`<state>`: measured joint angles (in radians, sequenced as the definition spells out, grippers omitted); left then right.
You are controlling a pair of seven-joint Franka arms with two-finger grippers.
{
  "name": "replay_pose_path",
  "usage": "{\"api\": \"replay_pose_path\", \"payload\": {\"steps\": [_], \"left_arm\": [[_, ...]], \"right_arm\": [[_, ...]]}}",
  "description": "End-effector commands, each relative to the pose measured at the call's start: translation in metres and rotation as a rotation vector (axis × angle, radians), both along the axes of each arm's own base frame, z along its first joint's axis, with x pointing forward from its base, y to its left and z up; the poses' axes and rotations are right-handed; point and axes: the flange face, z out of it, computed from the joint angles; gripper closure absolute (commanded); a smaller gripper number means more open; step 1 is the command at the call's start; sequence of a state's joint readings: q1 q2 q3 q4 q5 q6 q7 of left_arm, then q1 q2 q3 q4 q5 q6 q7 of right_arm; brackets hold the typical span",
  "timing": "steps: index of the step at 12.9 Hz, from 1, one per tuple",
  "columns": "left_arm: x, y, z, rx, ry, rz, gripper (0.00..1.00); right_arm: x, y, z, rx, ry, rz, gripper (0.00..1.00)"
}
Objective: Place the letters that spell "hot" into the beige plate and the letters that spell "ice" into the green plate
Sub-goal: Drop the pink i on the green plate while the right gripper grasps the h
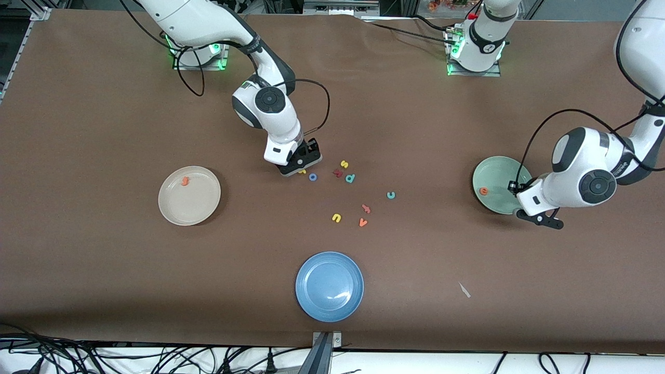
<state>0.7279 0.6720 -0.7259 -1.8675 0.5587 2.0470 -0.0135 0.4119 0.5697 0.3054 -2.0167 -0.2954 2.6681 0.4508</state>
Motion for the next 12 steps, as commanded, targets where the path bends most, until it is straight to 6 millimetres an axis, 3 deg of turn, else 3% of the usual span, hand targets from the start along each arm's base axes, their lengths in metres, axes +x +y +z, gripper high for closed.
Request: {"api": "replay_pose_path", "payload": {"steps": [1, 4, 5, 6, 7, 9, 12], "left_arm": [[0.004, -0.004, -0.011, -0.016, -0.022, -0.020, 1.00], [0.003, -0.011, -0.014, -0.021, -0.014, 0.001, 1.00], [0.003, -0.011, -0.014, -0.021, -0.012, 0.001, 0.74], [0.003, -0.011, -0.013, -0.019, -0.014, -0.003, 0.29], [0.004, -0.011, -0.010, -0.016, -0.015, -0.015, 0.00], [0.008, -0.025, 0.016, -0.005, -0.040, -0.021, 0.00], [0.012, -0.089, 0.059, -0.040, -0.084, 0.078, 0.00]], "right_arm": [[0.005, 0.002, -0.008, -0.005, -0.010, 0.019, 0.22], [0.006, 0.000, -0.015, -0.009, -0.011, 0.024, 0.23], [0.006, -0.001, -0.018, -0.005, -0.013, 0.023, 0.24], [0.006, -0.001, -0.018, -0.004, -0.014, 0.023, 0.27], [0.006, -0.001, -0.018, -0.004, -0.014, 0.023, 0.28], [0.006, -0.001, -0.020, -0.005, -0.011, 0.023, 0.35], [0.006, -0.001, -0.020, -0.005, -0.011, 0.024, 0.46]]}}
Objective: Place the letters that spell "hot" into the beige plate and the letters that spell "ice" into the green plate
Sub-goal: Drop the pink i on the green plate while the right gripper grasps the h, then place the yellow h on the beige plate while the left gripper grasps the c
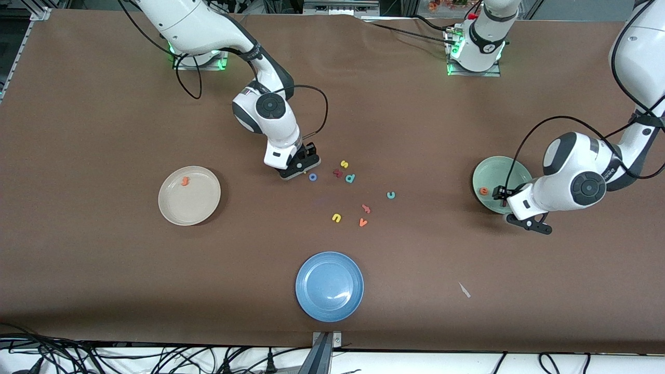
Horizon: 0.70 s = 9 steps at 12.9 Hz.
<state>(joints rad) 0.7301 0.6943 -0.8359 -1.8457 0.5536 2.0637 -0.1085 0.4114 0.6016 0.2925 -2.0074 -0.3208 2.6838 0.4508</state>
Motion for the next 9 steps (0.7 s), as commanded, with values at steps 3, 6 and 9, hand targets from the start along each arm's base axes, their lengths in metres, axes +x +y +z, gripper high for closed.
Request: {"api": "replay_pose_path", "payload": {"steps": [3, 6, 9], "left_arm": [[-0.008, -0.103, 0.058, 0.002, -0.045, 0.199, 0.00], [-0.009, -0.183, 0.066, -0.010, -0.050, 0.345, 0.00], [-0.017, -0.241, 0.049, -0.051, -0.076, 0.457, 0.03]], "right_arm": [[0.003, 0.003, -0.005, 0.003, -0.011, 0.016, 0.57], [0.004, 0.000, -0.005, -0.003, -0.014, 0.016, 0.78], [0.009, -0.007, 0.005, -0.010, -0.027, 0.011, 0.88]]}}
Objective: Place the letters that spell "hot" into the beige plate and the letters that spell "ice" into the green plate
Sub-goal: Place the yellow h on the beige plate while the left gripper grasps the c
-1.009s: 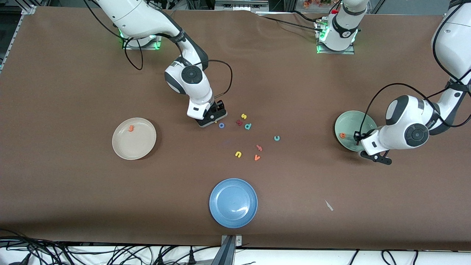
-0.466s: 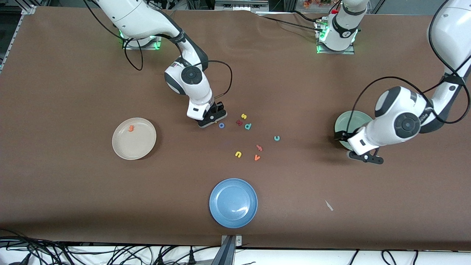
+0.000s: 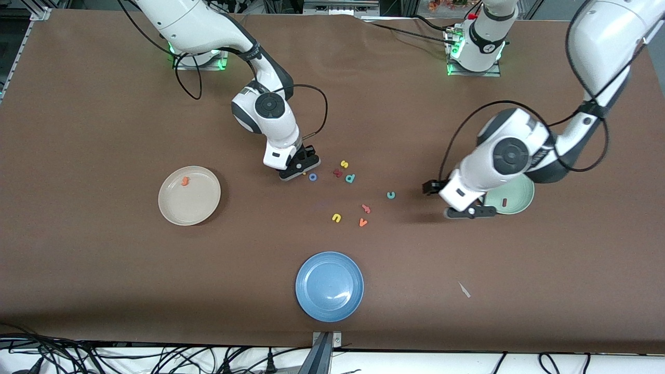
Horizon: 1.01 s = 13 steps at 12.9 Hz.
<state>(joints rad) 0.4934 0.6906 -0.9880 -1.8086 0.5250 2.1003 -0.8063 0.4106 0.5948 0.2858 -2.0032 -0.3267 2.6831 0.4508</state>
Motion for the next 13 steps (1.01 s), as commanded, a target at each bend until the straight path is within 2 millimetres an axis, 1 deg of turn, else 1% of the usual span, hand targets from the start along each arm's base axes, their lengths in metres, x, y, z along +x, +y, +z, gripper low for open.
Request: {"api": "replay_pose_path", "payload": {"steps": [1, 2, 3, 4, 5, 6, 7, 8, 10, 12, 13], "left_arm": [[-0.001, -0.040, -0.027, -0.022, -0.013, 0.104, 0.03], [-0.004, -0.052, -0.042, 0.002, -0.024, 0.127, 0.03], [-0.008, -0.064, -0.057, 0.017, -0.040, 0.140, 0.03], [-0.011, -0.070, -0.069, 0.030, -0.054, 0.151, 0.04], [-0.014, -0.076, -0.079, 0.046, -0.057, 0.157, 0.08], [-0.017, -0.079, -0.084, 0.054, -0.051, 0.160, 0.15], [-0.018, -0.080, -0.085, 0.053, -0.047, 0.161, 0.22], [-0.019, -0.081, -0.086, 0.053, -0.043, 0.161, 0.25], [-0.023, -0.087, -0.091, 0.053, -0.035, 0.163, 0.33], [-0.024, -0.087, -0.098, 0.056, -0.029, 0.165, 0.33], [-0.025, -0.087, -0.099, 0.056, -0.029, 0.163, 0.33]], "right_arm": [[0.007, -0.007, 0.008, -0.009, -0.024, 0.018, 0.88], [0.011, -0.019, 0.018, -0.023, -0.027, 0.007, 0.88], [0.021, -0.039, 0.032, -0.057, -0.024, 0.007, 0.88], [0.028, -0.057, 0.046, -0.091, -0.018, 0.042, 0.88], [0.033, -0.078, 0.058, -0.117, -0.013, 0.071, 0.88], [0.035, -0.096, 0.068, -0.121, -0.008, 0.086, 0.88], [0.031, -0.114, 0.074, -0.125, 0.000, 0.099, 0.88], [0.028, -0.135, 0.083, -0.135, 0.002, 0.115, 0.88], [0.030, -0.173, 0.097, -0.172, 0.023, 0.176, 0.88], [0.033, -0.200, 0.111, -0.174, 0.087, 0.170, 0.87], [0.039, -0.224, 0.116, -0.180, 0.104, 0.187, 0.87]]}}
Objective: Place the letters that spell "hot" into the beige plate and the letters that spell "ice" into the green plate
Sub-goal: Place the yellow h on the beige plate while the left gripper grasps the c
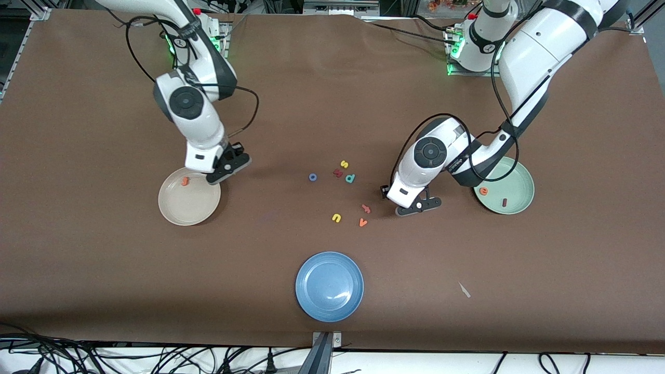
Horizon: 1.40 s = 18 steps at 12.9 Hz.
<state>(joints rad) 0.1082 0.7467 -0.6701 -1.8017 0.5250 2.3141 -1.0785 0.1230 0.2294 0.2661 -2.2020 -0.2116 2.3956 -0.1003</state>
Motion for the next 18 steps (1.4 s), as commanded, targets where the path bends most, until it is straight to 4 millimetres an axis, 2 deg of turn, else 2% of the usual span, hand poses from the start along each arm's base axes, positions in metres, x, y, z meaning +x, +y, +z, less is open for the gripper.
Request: {"api": "replay_pose_path", "payload": {"steps": [1, 2, 3, 5, 7, 9, 11, 13, 15, 16, 18], "left_arm": [[0.004, -0.005, -0.006, -0.003, 0.005, 0.015, 0.33], [0.005, -0.006, -0.007, -0.007, 0.005, 0.015, 0.33], [0.004, -0.014, -0.008, -0.020, 0.001, 0.009, 0.33], [0.007, -0.014, -0.013, -0.036, -0.022, 0.020, 0.33], [0.007, -0.014, -0.012, -0.037, -0.023, 0.021, 0.34], [0.007, -0.011, -0.019, -0.032, -0.015, 0.024, 0.40], [0.008, -0.008, -0.020, -0.028, -0.016, 0.026, 0.49], [0.008, -0.008, -0.020, -0.028, -0.016, 0.026, 0.63], [0.007, -0.008, -0.020, -0.028, -0.014, 0.025, 0.70], [0.007, -0.008, -0.021, -0.026, -0.012, 0.025, 0.73], [0.007, -0.008, -0.023, -0.027, -0.009, 0.025, 0.74]], "right_arm": [[0.002, -0.054, 0.018, -0.014, 0.045, 0.059, 0.87], [0.008, -0.074, 0.017, -0.019, 0.053, 0.094, 0.87], [0.010, -0.085, 0.017, -0.021, 0.057, 0.104, 0.87], [0.010, -0.087, 0.016, 0.000, 0.063, 0.085, 0.83], [0.010, -0.086, 0.016, 0.003, 0.064, 0.082, 0.68], [0.011, -0.086, 0.017, 0.003, 0.062, 0.081, 0.55], [0.011, -0.086, 0.017, 0.003, 0.062, 0.081, 0.55], [0.011, -0.086, 0.017, 0.018, 0.065, 0.059, 0.54], [0.013, -0.079, 0.009, 0.089, 0.083, -0.017, 0.54], [0.017, -0.069, 0.008, 0.115, 0.082, -0.063, 0.54], [0.024, -0.034, 0.008, 0.131, 0.075, -0.128, 0.51]]}}
